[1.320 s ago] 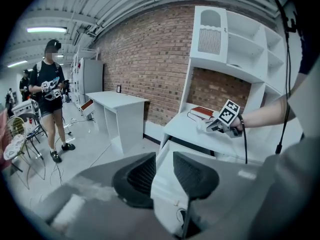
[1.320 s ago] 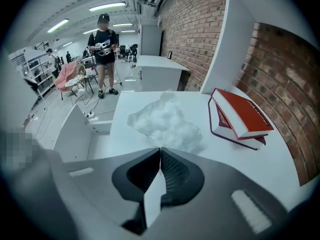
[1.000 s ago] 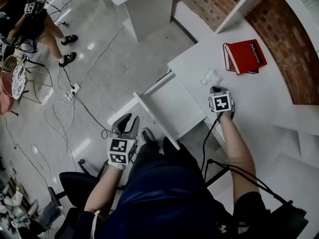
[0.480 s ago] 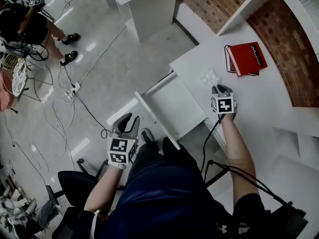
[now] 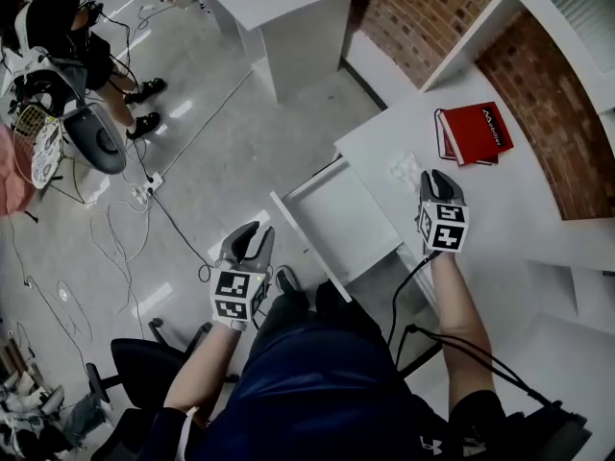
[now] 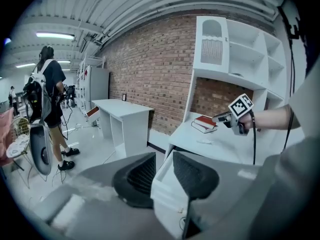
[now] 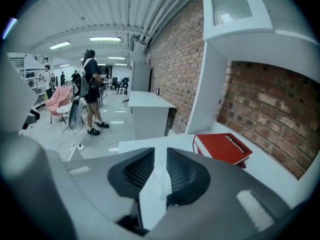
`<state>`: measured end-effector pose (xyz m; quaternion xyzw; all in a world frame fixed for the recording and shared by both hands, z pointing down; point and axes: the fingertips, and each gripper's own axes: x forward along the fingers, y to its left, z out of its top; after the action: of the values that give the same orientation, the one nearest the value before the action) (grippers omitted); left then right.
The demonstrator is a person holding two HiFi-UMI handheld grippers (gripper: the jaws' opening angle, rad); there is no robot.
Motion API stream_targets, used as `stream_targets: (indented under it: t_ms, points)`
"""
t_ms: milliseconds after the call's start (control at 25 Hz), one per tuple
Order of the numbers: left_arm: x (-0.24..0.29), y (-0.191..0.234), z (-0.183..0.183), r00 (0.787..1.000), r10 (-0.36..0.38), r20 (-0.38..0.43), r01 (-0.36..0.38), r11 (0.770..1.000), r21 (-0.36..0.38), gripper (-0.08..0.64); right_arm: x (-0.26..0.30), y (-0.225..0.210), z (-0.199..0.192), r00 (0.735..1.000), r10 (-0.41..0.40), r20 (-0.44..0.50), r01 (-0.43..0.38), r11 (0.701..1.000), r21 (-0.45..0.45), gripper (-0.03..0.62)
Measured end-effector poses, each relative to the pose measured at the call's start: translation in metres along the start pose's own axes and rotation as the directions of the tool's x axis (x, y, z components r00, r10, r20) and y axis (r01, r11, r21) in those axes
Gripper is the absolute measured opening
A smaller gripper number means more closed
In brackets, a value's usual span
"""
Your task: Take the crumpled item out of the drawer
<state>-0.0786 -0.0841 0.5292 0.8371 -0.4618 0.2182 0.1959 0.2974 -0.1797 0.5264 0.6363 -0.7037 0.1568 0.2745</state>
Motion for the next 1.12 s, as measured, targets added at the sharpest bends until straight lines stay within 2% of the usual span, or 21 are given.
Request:
stream_targets:
  t_ms: [160, 280, 440, 600, 800, 1000, 1120]
  points:
    - [-0.009, 0.002, 0.021, 0.998, 0.009, 0.057, -0.009, 1.0, 0.0, 0.118, -0.027, 0.023, 0.051, 0.984, 0.075, 0.161, -0.077, 0.997, 0.007, 0.053]
    - [-0.017, 0.001, 0.044, 0.994, 0.014, 0.109, -0.015, 1.0, 0.006, 0.118, -0.052, 0.037, 0.088, 0.956, 0.116, 0.268, -0.118, 0.993, -0.009, 0.015]
    - [-0.033, -0.001, 0.072, 0.983, 0.012, 0.181, -0.015, 1.0, 0.014, 0.118, -0.085, 0.058, 0.128, 0.916, 0.158, 0.368, -0.16, 0.987, -0.024, 0.014]
    - [-0.05, -0.006, 0.101, 0.965, 0.009, 0.26, -0.013, 1.0, 0.014, 0.118, -0.114, 0.079, 0.157, 0.873, 0.205, 0.443, -0.211, 0.977, -0.036, 0.014]
    - [-0.074, -0.004, 0.135, 0.937, 0.039, 0.346, -0.046, 0.999, 0.01, 0.103, -0.145, 0.108, 0.179, 0.816, 0.258, 0.517, -0.294, 0.956, -0.012, 0.003]
    - [-0.092, -0.005, 0.164, 0.912, 0.044, 0.409, -0.058, 0.998, 0.024, 0.02, -0.17, 0.119, 0.188, 0.783, 0.244, 0.572, -0.314, 0.949, 0.026, 0.003]
    - [-0.102, -0.011, 0.173, 0.899, 0.036, 0.437, -0.062, 0.997, 0.046, 0.003, -0.182, 0.122, 0.193, 0.776, 0.229, 0.587, -0.302, 0.953, 0.027, 0.003]
